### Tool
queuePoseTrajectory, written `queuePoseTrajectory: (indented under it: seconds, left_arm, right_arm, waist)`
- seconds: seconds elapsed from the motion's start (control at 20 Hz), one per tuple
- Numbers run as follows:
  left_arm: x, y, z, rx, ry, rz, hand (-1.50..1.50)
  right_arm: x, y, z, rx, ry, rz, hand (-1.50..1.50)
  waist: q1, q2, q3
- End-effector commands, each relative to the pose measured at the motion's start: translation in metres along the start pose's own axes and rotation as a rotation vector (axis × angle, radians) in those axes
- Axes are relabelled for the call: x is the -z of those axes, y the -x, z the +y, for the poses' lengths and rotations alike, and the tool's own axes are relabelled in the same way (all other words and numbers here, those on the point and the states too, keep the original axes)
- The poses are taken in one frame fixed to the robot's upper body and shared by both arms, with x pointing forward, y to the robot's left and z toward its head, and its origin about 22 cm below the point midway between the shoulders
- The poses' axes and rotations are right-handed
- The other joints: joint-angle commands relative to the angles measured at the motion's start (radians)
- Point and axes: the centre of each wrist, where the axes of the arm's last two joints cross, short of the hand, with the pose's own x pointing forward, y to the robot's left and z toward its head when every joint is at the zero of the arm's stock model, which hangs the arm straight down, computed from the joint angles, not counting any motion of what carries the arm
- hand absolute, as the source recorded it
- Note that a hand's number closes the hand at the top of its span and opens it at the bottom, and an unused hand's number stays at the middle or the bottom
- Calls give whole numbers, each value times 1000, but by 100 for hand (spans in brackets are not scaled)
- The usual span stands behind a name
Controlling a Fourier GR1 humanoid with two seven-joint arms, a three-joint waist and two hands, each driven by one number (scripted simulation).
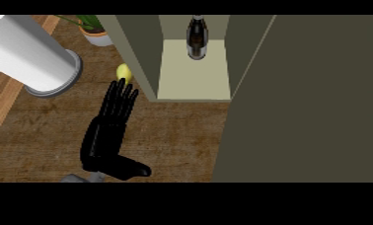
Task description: Pick up the wine, place it into the cabinet and close the cabinet
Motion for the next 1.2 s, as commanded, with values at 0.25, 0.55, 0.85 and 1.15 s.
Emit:
queuePoseTrajectory:
  seconds: [0.25, 0.55, 0.85, 1.15]
  left_arm:
    - [-26, -30, 46, 75, -28, -65, -150]
    - [-35, -61, 75, 79, -45, -62, -150]
    - [-40, -70, 98, 128, -58, -79, -150]
    - [-34, -101, 118, 113, -34, -67, -150]
  right_arm:
    - [-16, -40, 7, 171, -342, -13, 150]
    - [-13, -48, 12, 172, -328, -58, 150]
    - [-11, -51, 16, 180, -340, -72, 150]
    - [-3, -41, 25, 215, -359, -65, 150]
  waist:
    - [1, 3, 0]
    - [6, 2, -1]
    - [2, 2, -3]
    - [18, 5, -4]
